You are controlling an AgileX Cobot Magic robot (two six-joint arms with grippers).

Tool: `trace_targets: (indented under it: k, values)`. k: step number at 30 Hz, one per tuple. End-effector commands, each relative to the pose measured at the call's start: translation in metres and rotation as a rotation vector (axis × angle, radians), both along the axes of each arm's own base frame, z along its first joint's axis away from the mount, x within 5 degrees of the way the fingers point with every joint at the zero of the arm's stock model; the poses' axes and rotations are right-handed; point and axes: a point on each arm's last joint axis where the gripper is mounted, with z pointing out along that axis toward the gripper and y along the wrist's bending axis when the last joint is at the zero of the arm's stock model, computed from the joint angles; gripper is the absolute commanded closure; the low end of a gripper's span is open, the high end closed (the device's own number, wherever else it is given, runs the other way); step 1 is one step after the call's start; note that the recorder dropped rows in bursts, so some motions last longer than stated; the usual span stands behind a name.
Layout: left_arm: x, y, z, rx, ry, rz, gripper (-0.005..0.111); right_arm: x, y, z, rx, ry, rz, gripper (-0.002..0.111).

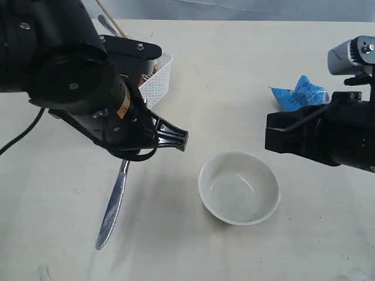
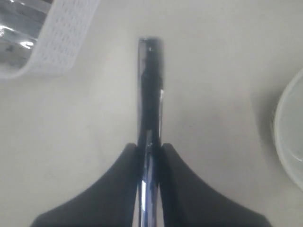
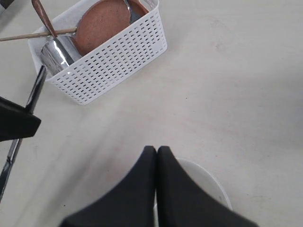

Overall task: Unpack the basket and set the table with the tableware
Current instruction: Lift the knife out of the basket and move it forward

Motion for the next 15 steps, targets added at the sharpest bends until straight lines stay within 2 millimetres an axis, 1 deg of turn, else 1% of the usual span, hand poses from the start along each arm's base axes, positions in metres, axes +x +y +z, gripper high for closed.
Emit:
trace_targets:
  k: [1,7,15]
  values:
    - [0.0,-0.007,-0.013,-0.002,0.03,0.01,0.107,0.0,0.0,0.003,-0.002,-0.02,0.006,0.109]
    - [0.003,-0.011,-0.028,0.034,0.063,0.025,0.107,0.0,0.0,0.003,-0.002,-0.02,0.006,0.109]
    - [0.003,-0.014,-0.043,0.068,0.106,0.048,0.107,0.0,0.0,0.003,-0.002,-0.02,0.006,0.109]
